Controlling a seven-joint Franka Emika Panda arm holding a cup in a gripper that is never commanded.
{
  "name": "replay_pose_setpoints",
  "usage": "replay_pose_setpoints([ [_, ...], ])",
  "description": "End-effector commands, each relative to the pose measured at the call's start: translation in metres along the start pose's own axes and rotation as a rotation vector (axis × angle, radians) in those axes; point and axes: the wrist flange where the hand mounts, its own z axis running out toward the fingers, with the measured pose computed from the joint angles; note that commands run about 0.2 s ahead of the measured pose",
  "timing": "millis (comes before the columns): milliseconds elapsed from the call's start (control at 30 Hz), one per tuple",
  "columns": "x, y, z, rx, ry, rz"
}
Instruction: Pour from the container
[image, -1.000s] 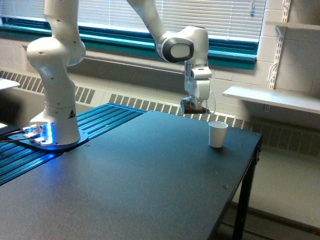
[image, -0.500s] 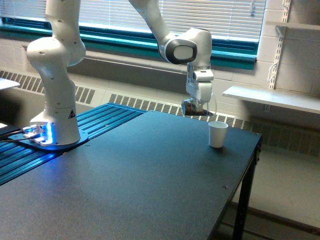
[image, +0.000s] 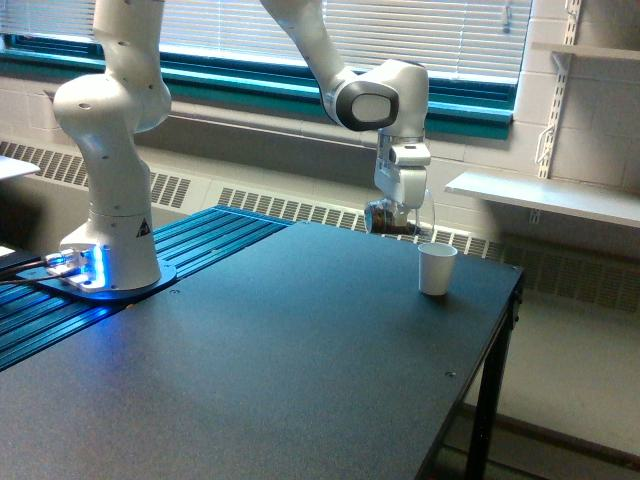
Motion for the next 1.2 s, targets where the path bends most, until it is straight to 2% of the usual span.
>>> replay_pose_setpoints([
  [33, 0.001, -0.004, 0.002, -0.007, -0.013, -0.001],
  [1200, 0.016, -0.009, 0.009, -0.022, -0.075, 0.011],
])
